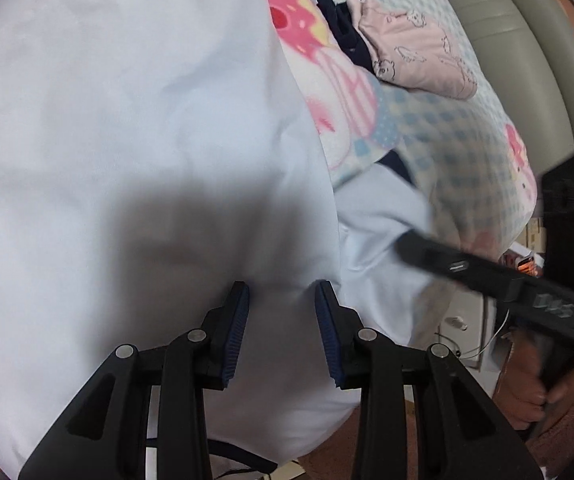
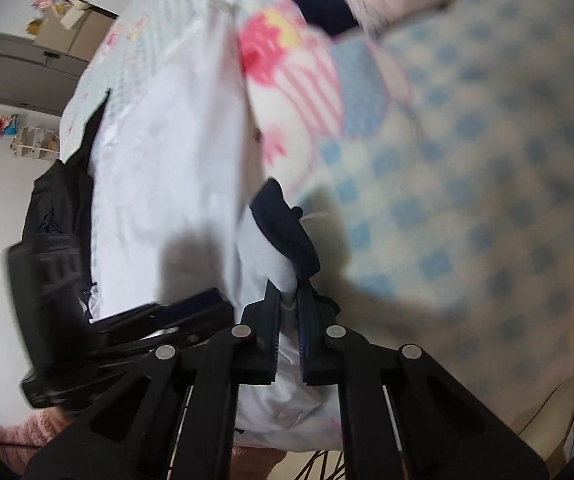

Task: Fold clothes
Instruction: 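Lay the white shirt down on the blanket and open both tools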

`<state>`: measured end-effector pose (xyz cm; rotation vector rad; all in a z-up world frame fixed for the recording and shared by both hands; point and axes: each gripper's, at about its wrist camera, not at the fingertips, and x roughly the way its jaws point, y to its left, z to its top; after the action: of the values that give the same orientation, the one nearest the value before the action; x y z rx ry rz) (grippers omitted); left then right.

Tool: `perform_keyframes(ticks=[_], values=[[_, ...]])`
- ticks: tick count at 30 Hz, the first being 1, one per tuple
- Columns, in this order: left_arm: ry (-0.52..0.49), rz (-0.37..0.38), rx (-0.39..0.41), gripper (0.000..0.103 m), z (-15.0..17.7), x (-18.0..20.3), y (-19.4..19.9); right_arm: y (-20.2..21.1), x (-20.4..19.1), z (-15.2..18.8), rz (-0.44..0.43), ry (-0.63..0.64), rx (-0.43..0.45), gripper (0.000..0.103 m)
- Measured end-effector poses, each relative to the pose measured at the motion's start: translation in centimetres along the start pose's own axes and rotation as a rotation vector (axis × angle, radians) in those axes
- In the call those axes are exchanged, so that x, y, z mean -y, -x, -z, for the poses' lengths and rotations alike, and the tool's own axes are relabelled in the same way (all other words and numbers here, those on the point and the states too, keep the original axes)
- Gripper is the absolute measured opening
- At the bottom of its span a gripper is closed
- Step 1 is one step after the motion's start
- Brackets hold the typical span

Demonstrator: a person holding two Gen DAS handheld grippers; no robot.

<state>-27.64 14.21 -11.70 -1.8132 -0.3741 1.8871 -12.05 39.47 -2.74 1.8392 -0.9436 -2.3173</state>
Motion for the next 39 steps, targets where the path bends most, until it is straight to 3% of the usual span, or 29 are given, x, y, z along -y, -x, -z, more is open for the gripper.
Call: perform_keyframes(ticks=[3,5,8,10,12,15,17,20,24,29,32,34,36,39], values=[[0.012,0.030,0.021,0.037,-0.4,-0.1,0.3,2.3,-0.4,0.0,0.034,0.028,0.075,0.005],[0.046,0.055,0.022,0.037,-0.4,-0.8,0.1,3.8,1.1,0.4,0.105,0.030,0.092,0.005],[0.097,0.052,-0.009,0.037,0.0,-2.3,-1.4,2.2,3.0,0.8,0.195,0.027,0.011,0.005],[0.108,0.014,-0.044,0.026,-0.1,-2.9,-2.9,0.6,4.2,1.1,0.251,0.023,-0.054,0.005],[0.129,0.036,-0.049,0.027,-0.3,-3.0,-2.1,-0.1,4.9,1.0,0.293,0.023,-0.087,0.005],[0.131,0.080,-0.026,0.030,-0.5,-3.1,-0.1,2.3,3.9,-0.2,0.299,0.036,-0.001,0.006],[0.095,0.054,0.002,0.030,-0.9,-3.0,1.2,4.0,3.2,-1.0,0.304,0.045,0.057,0.017],[0.070,0.014,0.044,0.030,-2.1,-3.5,2.9,6.1,2.0,-2.4,0.298,0.074,0.134,0.024],[0.097,-0.059,0.117,0.032,-5.3,-4.8,2.7,2.9,-3.0,-6.6,0.232,0.181,0.119,0.025],[0.192,-0.275,0.237,0.032,-7.5,-10.6,6.2,-2.4,-5.9,-11.0,0.181,0.236,0.065,0.025],[0.291,-0.344,0.309,0.032,-9.1,-16.5,9.7,-7.7,-7.0,-14.1,0.164,0.260,0.072,0.026],[0.204,-0.352,0.295,0.032,-11.1,-20.1,11.5,-9.4,-8.0,-16.6,0.176,0.275,0.094,0.030],[0.223,-0.378,0.326,0.033,-13.5,-23.4,13.0,-10.5,-8.9,-19.2,0.192,0.286,0.120,0.036],[0.242,-0.293,0.335,0.039,-17.4,-27.2,13.9,-12.0,-9.5,-23.0,0.195,0.272,0.131,0.042]])
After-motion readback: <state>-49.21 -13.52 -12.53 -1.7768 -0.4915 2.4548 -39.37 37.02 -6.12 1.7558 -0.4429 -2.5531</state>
